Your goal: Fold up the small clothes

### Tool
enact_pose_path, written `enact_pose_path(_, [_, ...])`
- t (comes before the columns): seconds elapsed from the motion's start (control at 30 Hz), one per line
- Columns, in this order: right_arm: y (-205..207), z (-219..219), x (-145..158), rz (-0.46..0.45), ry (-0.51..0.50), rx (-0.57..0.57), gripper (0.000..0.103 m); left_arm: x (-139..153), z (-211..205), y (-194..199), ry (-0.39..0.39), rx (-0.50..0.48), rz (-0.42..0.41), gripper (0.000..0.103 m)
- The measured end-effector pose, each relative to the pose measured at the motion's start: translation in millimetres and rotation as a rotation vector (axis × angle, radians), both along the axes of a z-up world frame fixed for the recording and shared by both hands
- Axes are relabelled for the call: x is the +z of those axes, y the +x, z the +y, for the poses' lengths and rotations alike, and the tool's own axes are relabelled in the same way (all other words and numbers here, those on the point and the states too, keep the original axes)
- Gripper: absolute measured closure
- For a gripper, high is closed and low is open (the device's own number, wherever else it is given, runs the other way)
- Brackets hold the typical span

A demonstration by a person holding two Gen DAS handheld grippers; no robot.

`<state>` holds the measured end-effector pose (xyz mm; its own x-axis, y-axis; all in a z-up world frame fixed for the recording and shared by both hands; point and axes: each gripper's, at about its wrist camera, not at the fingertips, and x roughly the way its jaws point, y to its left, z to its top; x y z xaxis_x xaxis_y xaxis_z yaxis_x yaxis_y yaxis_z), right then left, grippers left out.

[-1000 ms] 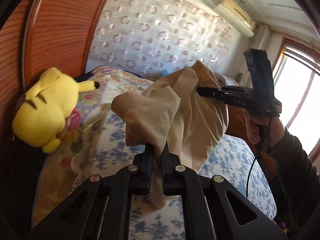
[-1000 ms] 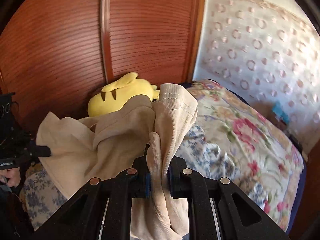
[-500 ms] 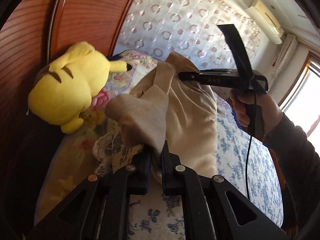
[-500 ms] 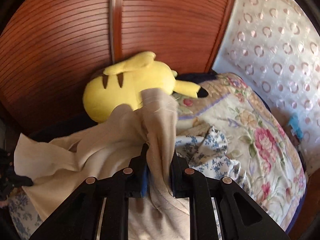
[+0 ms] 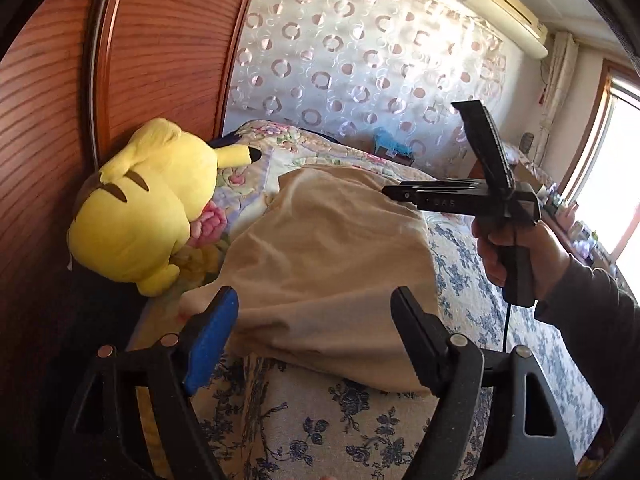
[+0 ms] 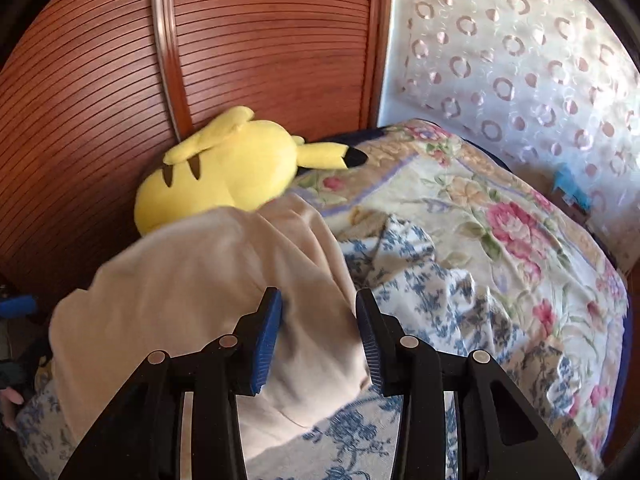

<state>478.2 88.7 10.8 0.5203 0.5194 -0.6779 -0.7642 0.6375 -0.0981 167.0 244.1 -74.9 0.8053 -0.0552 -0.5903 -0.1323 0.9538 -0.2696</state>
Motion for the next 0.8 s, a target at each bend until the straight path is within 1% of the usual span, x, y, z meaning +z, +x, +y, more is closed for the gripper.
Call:
enact_pose_path(0.1, [1, -12, 3, 0.039, 0.054, -0.025, 0.063, 9, -15, -6, 0.028, -0.025, -0.013, 0.024])
enact_pose_path(0.2, [-4, -22, 6, 0.02, 0.065, -0.064, 0.063, 21, -31, -10, 0.05, -0.042, -0.029, 0.024])
enact_pose_path(0.33, [-34, -53, 15, 0.001, 0.107, -0.091, 0.063, 39, -59, -20, 0.112, -0.064, -0.052, 0.024])
enact_pose_path(0.43, [-72, -88, 24, -0.025, 0.15, -0.118, 0.063, 48, -79, -25, 0.134, -0.086, -0.061, 0.024])
enact_pose_path(0.57, [-125, -134, 29, -0.066, 0.19, -0.155, 0.063, 58, -109, -34, 0.161, -0.129, -0.076, 0.024])
enact_pose_path(0.73, [-192, -181, 34, -0.106, 0.235, -0.209, 0.053, 69, -146, -46, 0.192, -0.175, -0.099, 0.024])
enact_pose_path(0.8, [-220, -198, 36, -0.124, 0.245, -0.233, 0.046, 72, -161, -51, 0.193, -0.194, -0.108, 0.024])
